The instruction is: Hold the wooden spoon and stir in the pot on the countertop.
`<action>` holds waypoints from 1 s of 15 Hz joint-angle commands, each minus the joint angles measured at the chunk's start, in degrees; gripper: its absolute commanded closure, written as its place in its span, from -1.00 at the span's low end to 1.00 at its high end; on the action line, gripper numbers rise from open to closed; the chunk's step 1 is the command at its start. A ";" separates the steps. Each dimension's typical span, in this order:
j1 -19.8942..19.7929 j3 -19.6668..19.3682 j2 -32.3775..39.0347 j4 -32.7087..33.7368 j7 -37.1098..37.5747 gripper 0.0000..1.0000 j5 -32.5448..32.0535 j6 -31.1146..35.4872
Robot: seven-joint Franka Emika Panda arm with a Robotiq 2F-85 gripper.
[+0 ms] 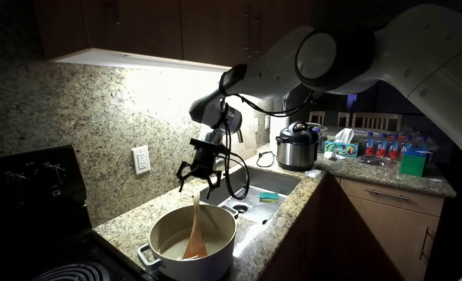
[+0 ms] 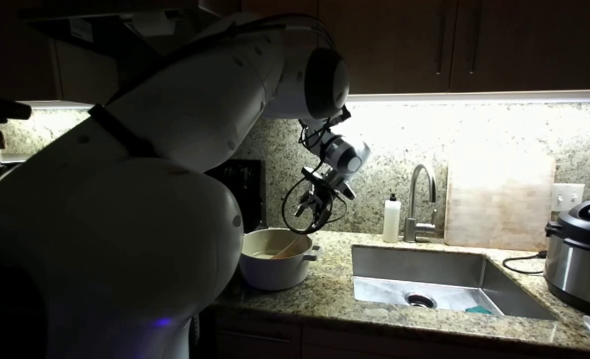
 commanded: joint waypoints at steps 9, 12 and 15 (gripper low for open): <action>2.30 -1.38 -0.59 0.68 15.60 -1.00 -2.43 5.55; 2.67 -2.10 -0.48 1.83 18.17 -1.00 -5.75 2.36; 2.74 -2.17 1.39 5.95 18.22 -1.00 -8.91 -3.50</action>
